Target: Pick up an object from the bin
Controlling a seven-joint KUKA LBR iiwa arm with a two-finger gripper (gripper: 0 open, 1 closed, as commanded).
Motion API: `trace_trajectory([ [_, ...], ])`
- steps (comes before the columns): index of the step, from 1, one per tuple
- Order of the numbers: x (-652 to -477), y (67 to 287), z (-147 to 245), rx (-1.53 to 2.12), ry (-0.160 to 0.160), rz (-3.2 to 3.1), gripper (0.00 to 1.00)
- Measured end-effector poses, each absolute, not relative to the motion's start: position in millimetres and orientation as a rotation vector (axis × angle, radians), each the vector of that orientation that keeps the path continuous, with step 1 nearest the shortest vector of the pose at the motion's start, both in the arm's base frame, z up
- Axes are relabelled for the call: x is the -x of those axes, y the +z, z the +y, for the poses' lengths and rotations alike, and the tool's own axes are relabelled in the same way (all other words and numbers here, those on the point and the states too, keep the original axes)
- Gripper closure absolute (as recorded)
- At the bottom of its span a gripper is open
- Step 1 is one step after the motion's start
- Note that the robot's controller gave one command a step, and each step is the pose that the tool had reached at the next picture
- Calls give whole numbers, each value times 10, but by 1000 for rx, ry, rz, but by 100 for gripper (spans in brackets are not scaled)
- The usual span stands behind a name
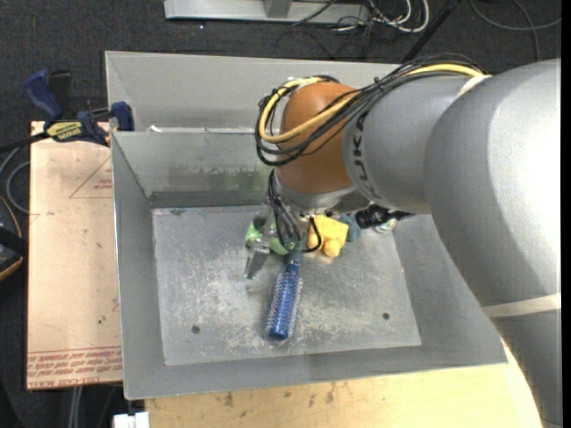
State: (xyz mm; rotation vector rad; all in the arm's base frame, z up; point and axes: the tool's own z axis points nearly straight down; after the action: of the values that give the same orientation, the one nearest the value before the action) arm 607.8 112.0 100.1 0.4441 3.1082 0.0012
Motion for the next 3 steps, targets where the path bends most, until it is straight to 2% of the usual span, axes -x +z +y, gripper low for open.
trace_trajectory([
  [1, -5866, 802, 787, -893, 23, 2986, 0],
  [2, -5538, 803, 786, -1138, 26, 2892, 0],
  [3, -5544, 821, 785, -1142, 27, 2892, 100],
])
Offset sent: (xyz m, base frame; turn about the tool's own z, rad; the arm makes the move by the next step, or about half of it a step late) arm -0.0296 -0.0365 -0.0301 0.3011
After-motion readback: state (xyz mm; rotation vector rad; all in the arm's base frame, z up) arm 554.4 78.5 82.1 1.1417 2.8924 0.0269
